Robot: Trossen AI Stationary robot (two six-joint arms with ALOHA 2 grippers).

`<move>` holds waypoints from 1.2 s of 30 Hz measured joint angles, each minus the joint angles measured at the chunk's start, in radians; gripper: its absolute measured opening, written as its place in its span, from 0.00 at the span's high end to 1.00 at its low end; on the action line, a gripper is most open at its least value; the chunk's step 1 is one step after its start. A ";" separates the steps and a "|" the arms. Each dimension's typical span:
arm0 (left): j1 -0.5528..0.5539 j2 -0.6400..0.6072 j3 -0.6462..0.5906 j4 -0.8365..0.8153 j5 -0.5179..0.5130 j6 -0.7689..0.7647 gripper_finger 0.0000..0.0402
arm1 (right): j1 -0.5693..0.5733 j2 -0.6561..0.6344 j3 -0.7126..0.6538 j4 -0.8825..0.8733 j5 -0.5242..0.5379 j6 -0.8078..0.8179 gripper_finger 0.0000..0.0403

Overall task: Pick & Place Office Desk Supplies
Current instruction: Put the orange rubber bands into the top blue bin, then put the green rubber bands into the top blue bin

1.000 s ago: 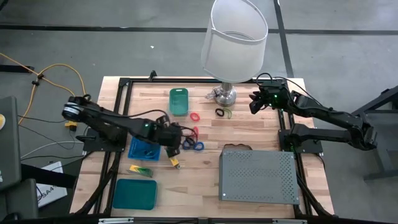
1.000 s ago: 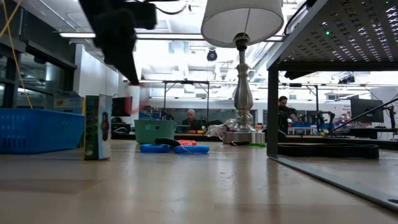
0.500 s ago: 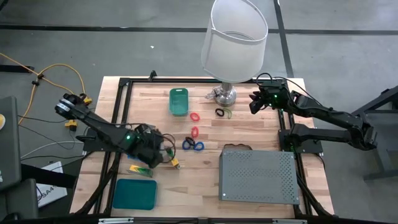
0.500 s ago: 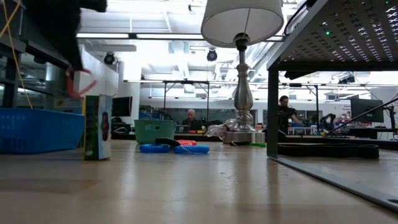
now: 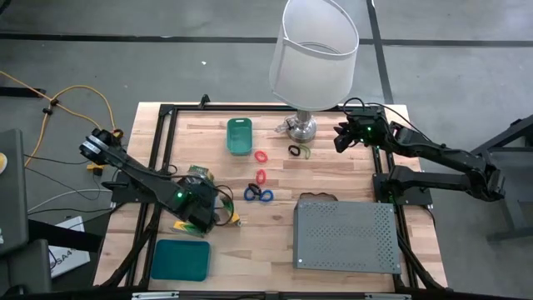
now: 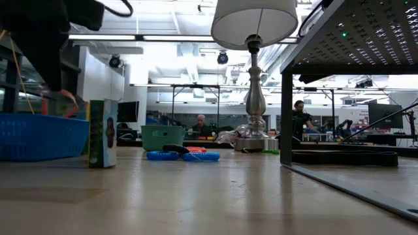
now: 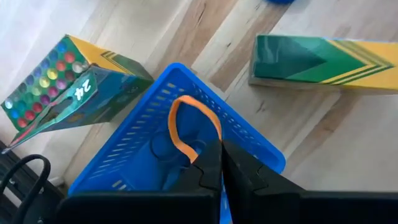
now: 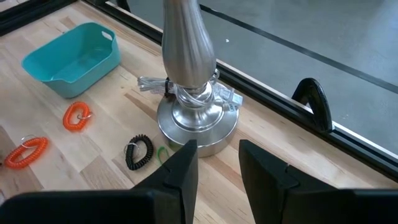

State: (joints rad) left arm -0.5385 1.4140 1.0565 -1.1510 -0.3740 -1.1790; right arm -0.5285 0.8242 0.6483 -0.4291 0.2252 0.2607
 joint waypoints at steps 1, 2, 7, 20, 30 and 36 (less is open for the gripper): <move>0.003 0.010 0.000 0.000 0.001 0.001 1.00 | 0.000 0.000 0.000 0.000 0.000 0.000 0.74; 0.006 0.022 0.000 0.000 0.002 -0.001 1.00 | 0.000 0.000 0.000 0.000 0.000 0.000 0.74; 0.007 0.074 0.000 -0.001 0.007 -0.003 1.00 | 0.000 0.000 0.000 0.000 0.000 0.000 0.74; 0.039 0.080 0.000 -0.001 0.029 -0.007 0.98 | 0.000 0.000 0.000 0.000 0.000 0.000 0.74; 0.046 0.080 0.000 -0.001 0.032 0.000 0.88 | 0.000 0.000 0.000 0.000 0.000 0.000 0.74; 0.046 0.080 0.000 -0.001 0.032 0.000 0.85 | 0.000 0.000 0.000 0.000 0.000 0.000 0.74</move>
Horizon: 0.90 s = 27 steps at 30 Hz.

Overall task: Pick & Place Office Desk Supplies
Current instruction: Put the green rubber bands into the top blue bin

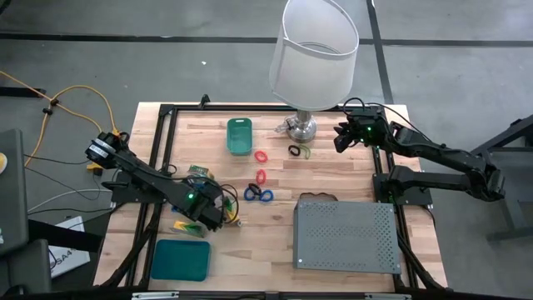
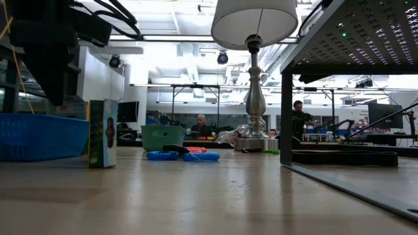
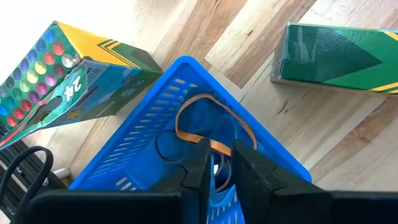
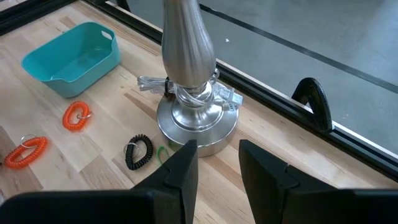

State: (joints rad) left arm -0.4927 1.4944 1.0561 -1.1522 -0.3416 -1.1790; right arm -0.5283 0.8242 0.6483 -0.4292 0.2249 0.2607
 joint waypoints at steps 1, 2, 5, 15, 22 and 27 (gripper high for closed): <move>0.000 0.000 0.000 0.000 0.000 0.000 0.85 | 0.000 0.000 0.000 0.000 0.000 0.000 0.74; 0.000 0.000 0.000 0.000 0.000 0.000 0.85 | 0.000 0.000 0.000 0.000 0.000 0.000 0.74; 0.000 -0.003 0.000 0.000 -0.004 0.014 0.85 | 0.000 0.000 0.000 0.000 0.000 0.000 0.74; 0.088 -0.139 0.000 0.058 -0.117 0.235 0.85 | 0.000 0.000 0.000 0.000 0.000 0.000 0.74; 0.236 -0.171 0.000 0.202 -0.123 0.533 0.85 | 0.000 0.000 0.000 0.000 0.000 0.000 0.74; 0.330 -0.180 0.000 0.287 -0.085 0.711 0.85 | 0.000 0.000 0.000 0.000 0.000 0.000 0.74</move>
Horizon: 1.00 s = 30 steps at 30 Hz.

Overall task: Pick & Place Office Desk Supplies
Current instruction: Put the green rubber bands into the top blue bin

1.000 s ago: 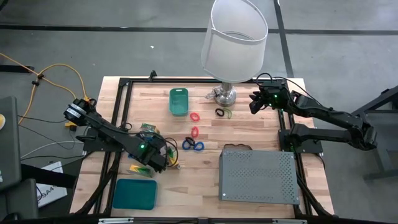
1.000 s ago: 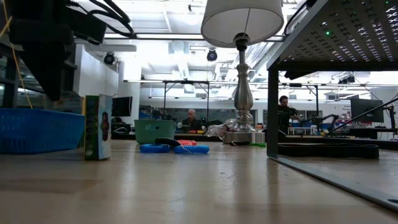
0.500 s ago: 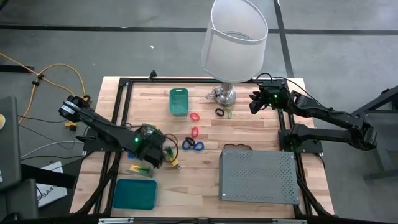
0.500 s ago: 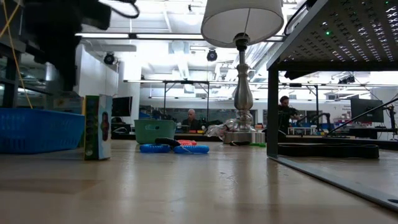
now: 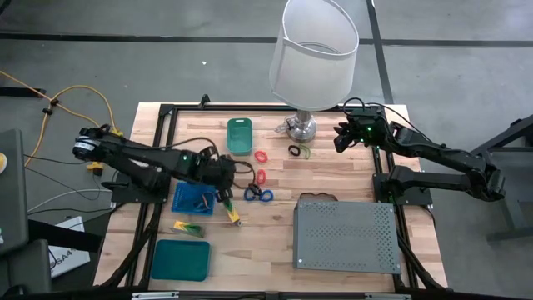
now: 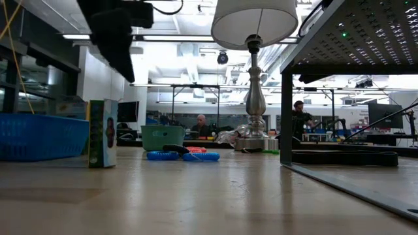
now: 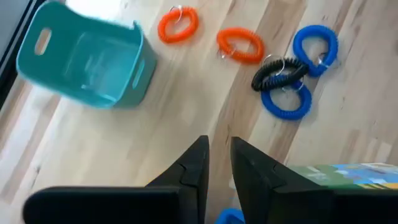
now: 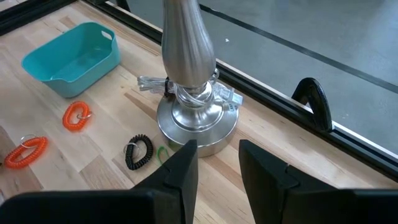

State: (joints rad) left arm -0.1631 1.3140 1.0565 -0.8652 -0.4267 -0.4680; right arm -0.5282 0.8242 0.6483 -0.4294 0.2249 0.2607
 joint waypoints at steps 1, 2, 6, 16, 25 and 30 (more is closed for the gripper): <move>0.019 -0.007 0.000 0.012 0.010 0.030 0.85 | 0.000 0.000 0.000 0.000 0.000 0.000 0.74; 0.036 -0.016 0.000 0.024 0.016 0.059 0.85 | 0.000 0.000 0.000 0.000 0.000 0.000 0.74; 0.115 -0.052 0.000 0.080 0.055 0.200 0.85 | 0.000 0.000 0.000 0.000 0.000 0.000 0.74; 0.358 -0.061 0.001 0.233 0.426 0.564 0.85 | 0.000 0.000 0.000 0.000 0.000 0.000 0.74; 0.451 -0.061 0.001 0.241 0.477 0.574 0.85 | 0.000 0.000 0.000 0.000 0.000 0.000 0.74; 0.451 -0.061 0.001 0.242 0.477 0.568 0.85 | 0.000 0.000 0.000 0.000 0.000 0.000 0.74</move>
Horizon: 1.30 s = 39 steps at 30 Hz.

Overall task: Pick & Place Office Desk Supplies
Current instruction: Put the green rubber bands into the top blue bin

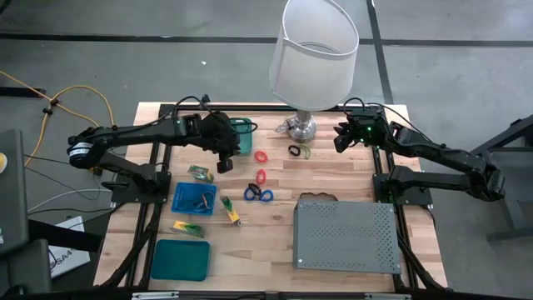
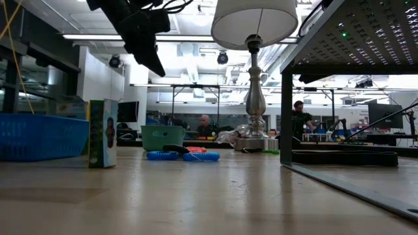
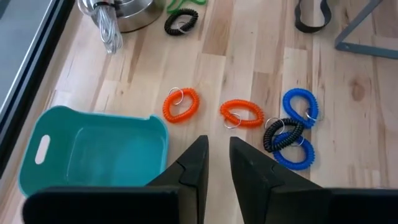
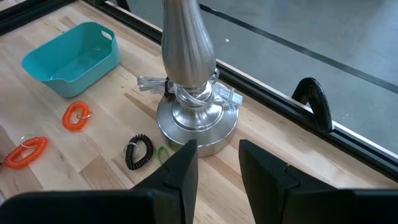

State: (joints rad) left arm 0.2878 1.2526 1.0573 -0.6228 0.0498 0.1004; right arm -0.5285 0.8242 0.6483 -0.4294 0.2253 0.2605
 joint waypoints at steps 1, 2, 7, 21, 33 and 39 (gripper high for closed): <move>0.000 0.000 0.000 0.000 0.000 0.000 0.85 | 0.000 0.000 0.000 0.000 0.000 0.000 0.74; -0.001 0.000 0.000 0.000 0.000 0.000 0.85 | 0.000 0.000 0.000 0.000 0.000 0.000 0.74; -0.003 0.000 0.000 0.003 0.000 -0.002 0.85 | 0.000 0.000 0.000 0.000 0.000 0.000 0.74; -0.003 0.000 0.000 0.003 -0.001 -0.003 0.85 | 0.000 0.000 0.000 0.000 0.000 0.000 0.74; -0.003 0.000 0.000 0.003 -0.001 -0.003 0.85 | 0.000 0.000 0.000 0.001 0.000 0.005 0.74; -0.003 0.000 0.000 0.003 -0.002 -0.003 0.85 | 0.000 0.000 0.000 0.043 -0.084 0.020 0.74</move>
State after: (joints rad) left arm 0.2852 1.2526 1.0573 -0.6193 0.0483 0.0978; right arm -0.5285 0.8238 0.6483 -0.3859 0.1412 0.2808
